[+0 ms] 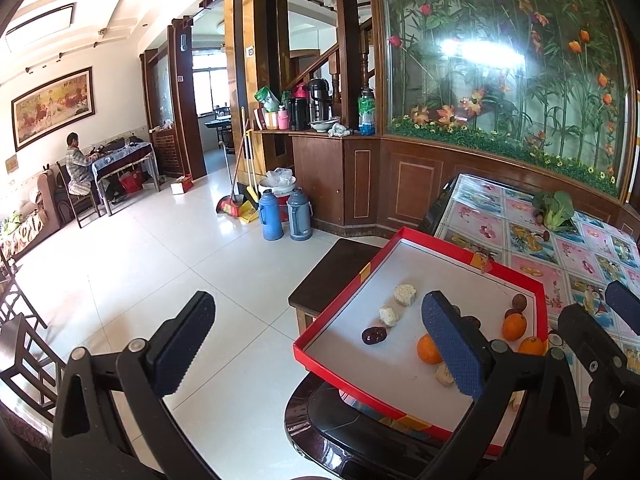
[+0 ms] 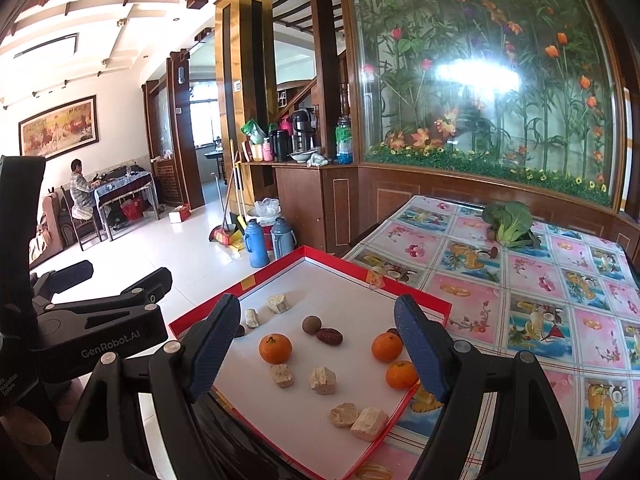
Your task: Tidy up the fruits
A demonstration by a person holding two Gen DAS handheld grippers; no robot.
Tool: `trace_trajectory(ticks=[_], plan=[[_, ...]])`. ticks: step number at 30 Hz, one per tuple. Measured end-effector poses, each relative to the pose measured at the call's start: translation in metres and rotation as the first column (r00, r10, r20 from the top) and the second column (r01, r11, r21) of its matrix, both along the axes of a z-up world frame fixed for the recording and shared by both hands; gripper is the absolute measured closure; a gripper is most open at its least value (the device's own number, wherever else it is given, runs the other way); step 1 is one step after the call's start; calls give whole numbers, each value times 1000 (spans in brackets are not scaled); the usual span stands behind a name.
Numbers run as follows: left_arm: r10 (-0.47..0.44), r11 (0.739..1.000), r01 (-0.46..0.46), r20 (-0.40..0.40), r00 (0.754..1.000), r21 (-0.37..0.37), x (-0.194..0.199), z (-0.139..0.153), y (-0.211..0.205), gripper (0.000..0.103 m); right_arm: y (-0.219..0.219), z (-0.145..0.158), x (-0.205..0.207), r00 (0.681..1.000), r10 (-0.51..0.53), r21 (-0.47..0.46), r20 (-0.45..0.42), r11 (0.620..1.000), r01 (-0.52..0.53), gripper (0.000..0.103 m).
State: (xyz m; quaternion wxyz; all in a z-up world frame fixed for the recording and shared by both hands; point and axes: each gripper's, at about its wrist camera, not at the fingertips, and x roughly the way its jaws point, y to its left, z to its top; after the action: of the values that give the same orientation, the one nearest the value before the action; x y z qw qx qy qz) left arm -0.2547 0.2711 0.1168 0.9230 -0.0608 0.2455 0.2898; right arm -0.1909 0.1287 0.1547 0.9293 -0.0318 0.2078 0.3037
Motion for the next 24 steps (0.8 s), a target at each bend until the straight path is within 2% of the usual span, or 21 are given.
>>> trace_trajectory(ticks=[7,24], plan=[[-19,1000,19,-7,1000,-1,0,0,-8,0,-3,-1,-1,998,-53,8,-19,999,54,24],[-69,998,68,-23,997,-5,-1,2,-33,0,-22,-1,-5,997,-75,38,-35,996,76,24]])
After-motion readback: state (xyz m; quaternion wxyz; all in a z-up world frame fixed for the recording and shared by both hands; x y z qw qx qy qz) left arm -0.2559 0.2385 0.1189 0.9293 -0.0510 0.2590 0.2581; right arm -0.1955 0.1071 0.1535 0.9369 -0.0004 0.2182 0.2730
